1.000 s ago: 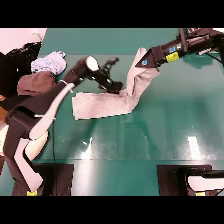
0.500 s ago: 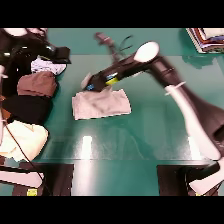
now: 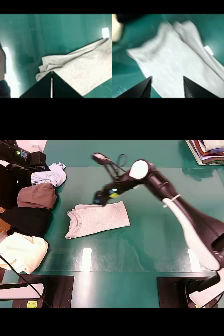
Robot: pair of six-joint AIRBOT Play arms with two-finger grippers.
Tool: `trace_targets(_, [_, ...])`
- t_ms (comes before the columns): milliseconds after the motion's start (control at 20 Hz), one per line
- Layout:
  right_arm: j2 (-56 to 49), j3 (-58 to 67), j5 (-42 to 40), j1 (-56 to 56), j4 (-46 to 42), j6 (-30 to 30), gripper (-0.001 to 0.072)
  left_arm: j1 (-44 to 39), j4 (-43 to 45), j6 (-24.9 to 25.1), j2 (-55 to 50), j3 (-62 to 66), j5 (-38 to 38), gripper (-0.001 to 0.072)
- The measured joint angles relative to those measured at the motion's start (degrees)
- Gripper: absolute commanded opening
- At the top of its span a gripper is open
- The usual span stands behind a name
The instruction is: Fold the shirts.
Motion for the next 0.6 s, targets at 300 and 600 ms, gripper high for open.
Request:
trace_targets(300, [5.44, -20.35, 2.19, -15.37, -3.26, 5.05, 0.0681, 0.22, -0.2, 0.37, 0.28, 0.0, -1.33, 0.0022])
trace_targets(600, [-1.05, -25.73, 2.86, -19.3, 10.01, 3.67, 0.0608, 0.22, -0.33, 0.48, 0.28, 0.0, -1.27, 0.0023])
